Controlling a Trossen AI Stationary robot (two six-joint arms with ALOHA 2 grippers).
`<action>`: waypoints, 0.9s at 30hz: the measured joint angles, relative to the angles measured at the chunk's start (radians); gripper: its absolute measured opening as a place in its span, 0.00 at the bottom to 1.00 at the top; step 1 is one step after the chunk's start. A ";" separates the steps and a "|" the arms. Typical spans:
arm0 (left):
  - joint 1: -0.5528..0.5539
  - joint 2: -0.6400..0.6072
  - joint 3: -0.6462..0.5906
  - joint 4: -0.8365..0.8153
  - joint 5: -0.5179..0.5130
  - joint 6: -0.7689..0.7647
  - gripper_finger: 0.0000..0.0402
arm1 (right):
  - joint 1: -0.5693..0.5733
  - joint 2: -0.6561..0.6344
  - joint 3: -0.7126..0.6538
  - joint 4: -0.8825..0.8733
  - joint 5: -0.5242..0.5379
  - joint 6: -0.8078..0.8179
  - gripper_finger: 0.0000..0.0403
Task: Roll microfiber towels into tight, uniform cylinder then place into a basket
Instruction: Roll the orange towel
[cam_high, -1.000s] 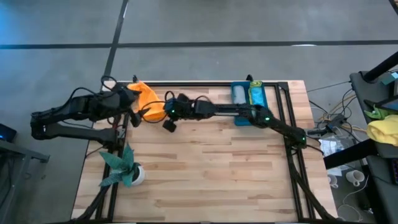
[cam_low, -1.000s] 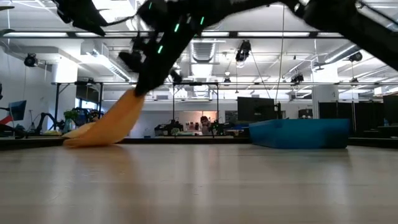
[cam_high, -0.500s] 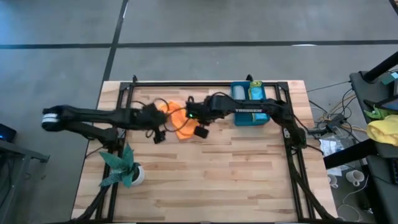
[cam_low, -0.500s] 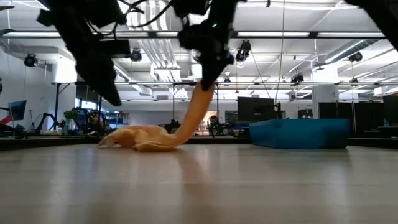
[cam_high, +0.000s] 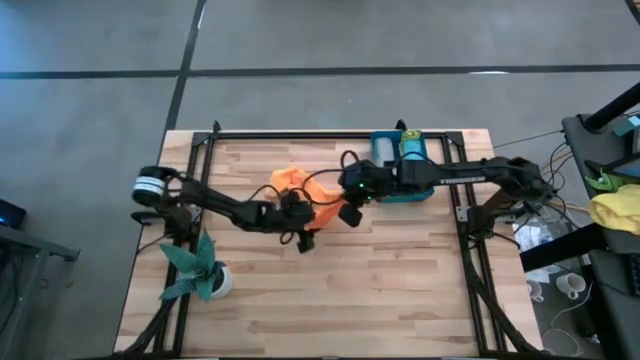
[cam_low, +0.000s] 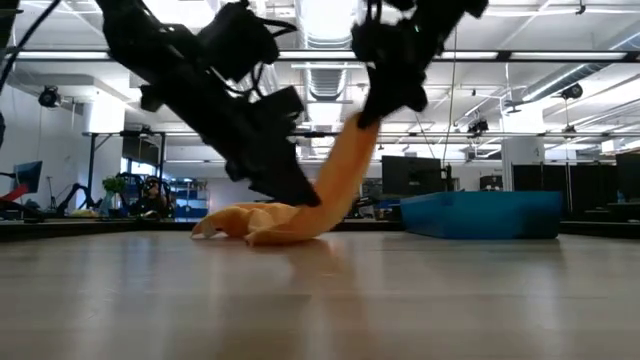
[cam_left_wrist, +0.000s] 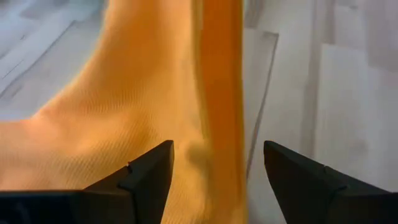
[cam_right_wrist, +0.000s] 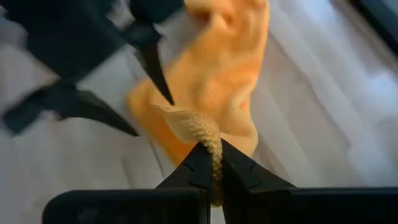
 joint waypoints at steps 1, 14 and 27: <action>0.000 0.025 0.014 0.013 -0.015 0.002 0.58 | 0.000 -0.006 -0.023 -0.001 -0.002 0.015 0.02; 0.003 0.103 0.061 -0.075 -0.110 -0.001 0.56 | 0.045 -0.029 -0.111 0.027 -0.010 0.093 0.02; 0.030 -0.083 0.066 -0.352 -0.107 -0.098 0.01 | 0.041 -0.036 -0.075 0.022 0.004 0.010 0.02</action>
